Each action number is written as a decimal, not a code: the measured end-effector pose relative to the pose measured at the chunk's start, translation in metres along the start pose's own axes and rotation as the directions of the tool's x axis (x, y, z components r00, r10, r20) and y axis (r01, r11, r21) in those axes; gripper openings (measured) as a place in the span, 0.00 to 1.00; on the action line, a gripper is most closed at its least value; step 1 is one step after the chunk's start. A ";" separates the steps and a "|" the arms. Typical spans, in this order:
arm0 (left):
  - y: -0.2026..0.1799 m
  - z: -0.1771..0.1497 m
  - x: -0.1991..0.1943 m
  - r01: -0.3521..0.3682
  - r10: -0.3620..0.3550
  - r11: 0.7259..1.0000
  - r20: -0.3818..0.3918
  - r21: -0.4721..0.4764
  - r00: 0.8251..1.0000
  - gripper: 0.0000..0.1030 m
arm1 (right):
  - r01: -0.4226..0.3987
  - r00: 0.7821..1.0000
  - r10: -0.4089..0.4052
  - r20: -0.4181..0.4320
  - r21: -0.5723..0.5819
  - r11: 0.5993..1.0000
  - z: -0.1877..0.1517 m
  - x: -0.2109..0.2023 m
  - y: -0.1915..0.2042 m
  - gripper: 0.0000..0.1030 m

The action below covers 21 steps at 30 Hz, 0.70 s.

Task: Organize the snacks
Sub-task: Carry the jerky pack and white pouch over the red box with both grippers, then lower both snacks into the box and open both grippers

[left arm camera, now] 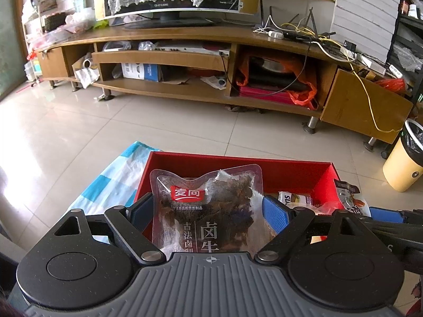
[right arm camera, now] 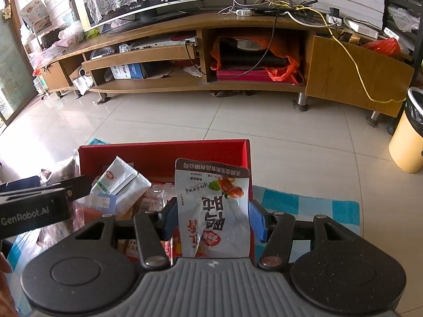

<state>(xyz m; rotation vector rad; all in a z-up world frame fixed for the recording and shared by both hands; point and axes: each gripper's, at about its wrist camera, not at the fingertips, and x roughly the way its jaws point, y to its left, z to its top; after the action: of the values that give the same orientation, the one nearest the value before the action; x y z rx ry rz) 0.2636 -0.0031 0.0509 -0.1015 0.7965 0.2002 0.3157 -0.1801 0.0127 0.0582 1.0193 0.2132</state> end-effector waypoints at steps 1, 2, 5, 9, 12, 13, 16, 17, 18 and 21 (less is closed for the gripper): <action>0.000 0.001 0.001 -0.001 0.001 1.000 -0.001 -0.001 1.000 0.87 | -0.001 1.000 0.001 -0.002 0.001 1.000 0.002 0.002 -0.001 0.54; 0.000 0.001 0.002 0.000 0.000 1.000 -0.002 -0.002 1.000 0.87 | -0.001 1.000 0.001 -0.004 0.002 1.000 0.003 0.003 -0.001 0.54; -0.002 0.002 0.004 0.000 0.000 1.000 -0.002 0.000 1.000 0.87 | -0.004 1.000 0.004 -0.009 -0.001 1.000 0.005 0.007 0.001 0.54; -0.004 0.002 0.008 -0.001 0.001 1.000 -0.007 0.007 1.000 0.87 | -0.011 1.000 0.011 -0.013 -0.005 1.000 0.007 0.012 0.003 0.54; -0.005 0.002 0.012 -0.004 0.004 1.000 -0.012 0.008 1.000 0.87 | -0.015 1.000 0.015 -0.014 -0.003 1.000 0.008 0.015 0.002 0.54; -0.005 0.003 0.013 -0.004 0.004 1.000 -0.013 0.008 1.000 0.87 | -0.016 1.000 0.016 -0.014 -0.002 1.000 0.009 0.015 0.002 0.54; -0.006 0.004 0.015 -0.003 0.004 1.000 -0.015 0.009 1.000 0.87 | -0.018 1.000 0.018 -0.014 0.000 1.000 0.009 0.016 0.002 0.54; -0.006 0.004 0.015 -0.003 0.003 1.000 -0.015 0.010 1.000 0.87 | -0.019 1.000 0.019 -0.015 0.001 1.000 0.010 0.017 0.001 0.54; -0.007 0.004 0.015 -0.002 0.002 1.000 -0.016 0.011 1.000 0.87 | -0.020 1.000 0.020 -0.014 0.001 1.000 0.010 0.017 0.001 0.54; -0.009 0.005 0.018 -0.004 0.005 1.000 -0.016 0.012 1.000 0.87 | -0.020 1.000 0.020 -0.011 0.005 1.000 0.011 0.018 0.000 0.54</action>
<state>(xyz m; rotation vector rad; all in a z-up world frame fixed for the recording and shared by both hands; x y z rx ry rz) 0.2808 -0.0084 0.0416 -0.0904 0.8137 0.1991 0.3340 -0.1758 0.0035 0.0719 1.0310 0.2296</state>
